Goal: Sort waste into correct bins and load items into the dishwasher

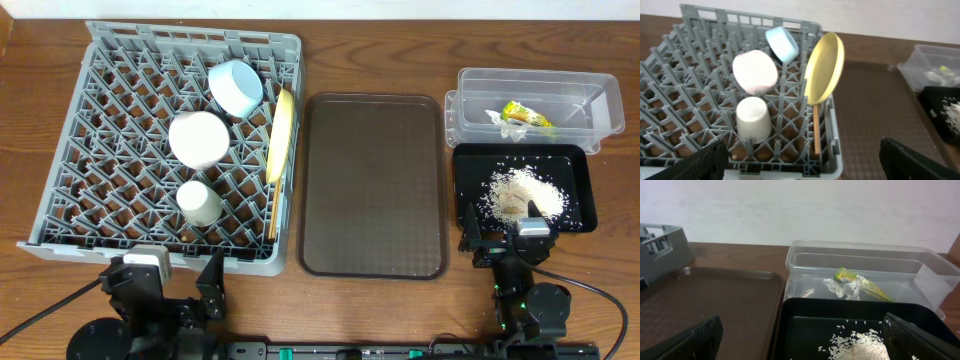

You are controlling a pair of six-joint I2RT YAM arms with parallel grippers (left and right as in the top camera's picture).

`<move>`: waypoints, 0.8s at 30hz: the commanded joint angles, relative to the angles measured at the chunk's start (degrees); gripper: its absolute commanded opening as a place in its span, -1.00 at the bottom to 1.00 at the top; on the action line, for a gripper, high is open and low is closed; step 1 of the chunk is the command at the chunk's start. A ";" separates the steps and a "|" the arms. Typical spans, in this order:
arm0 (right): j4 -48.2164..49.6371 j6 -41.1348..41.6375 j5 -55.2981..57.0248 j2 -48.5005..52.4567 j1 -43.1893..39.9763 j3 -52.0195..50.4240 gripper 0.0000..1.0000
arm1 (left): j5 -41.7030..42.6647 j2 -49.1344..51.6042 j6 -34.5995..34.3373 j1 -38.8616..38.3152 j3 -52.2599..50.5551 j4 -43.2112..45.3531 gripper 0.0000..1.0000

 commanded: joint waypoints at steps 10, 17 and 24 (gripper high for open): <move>-0.26 0.17 0.72 -0.33 0.68 -0.11 0.99 | -0.66 -13.44 1.01 7.08 -27.91 20.63 0.93; -0.26 0.17 0.72 -0.33 0.68 -0.11 0.98 | 1.05 -14.38 1.03 7.06 -42.38 44.30 0.93; -0.26 0.17 0.72 -0.33 0.68 -0.11 0.98 | 1.68 -14.40 1.31 7.08 -51.95 59.93 0.93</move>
